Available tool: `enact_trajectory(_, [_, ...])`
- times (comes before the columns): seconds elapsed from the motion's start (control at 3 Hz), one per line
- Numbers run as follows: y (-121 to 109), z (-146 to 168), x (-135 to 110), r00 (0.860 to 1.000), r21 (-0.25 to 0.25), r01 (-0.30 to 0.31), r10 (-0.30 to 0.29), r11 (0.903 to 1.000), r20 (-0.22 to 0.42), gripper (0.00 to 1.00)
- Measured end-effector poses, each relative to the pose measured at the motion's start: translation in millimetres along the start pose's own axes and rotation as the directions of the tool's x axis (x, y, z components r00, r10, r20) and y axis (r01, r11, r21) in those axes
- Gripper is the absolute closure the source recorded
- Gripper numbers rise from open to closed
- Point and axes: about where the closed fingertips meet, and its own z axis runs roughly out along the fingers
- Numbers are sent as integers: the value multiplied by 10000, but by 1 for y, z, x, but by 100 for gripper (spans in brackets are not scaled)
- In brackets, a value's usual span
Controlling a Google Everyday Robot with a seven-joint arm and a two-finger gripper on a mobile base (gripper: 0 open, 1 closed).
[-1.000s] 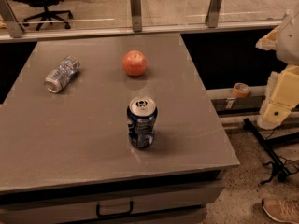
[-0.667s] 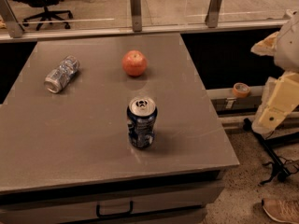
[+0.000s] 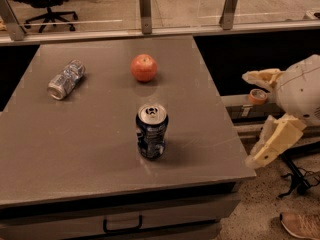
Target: Move pepsi can near redbull can
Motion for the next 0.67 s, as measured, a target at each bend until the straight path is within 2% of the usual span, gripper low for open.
enact_trajectory(0.33, [17, 24, -39, 9940, -153, 264, -246, 9995, 1061, 0])
enact_trajectory(0.67, [20, 29, -45, 9946, -126, 211, -197, 9997, 1022, 0])
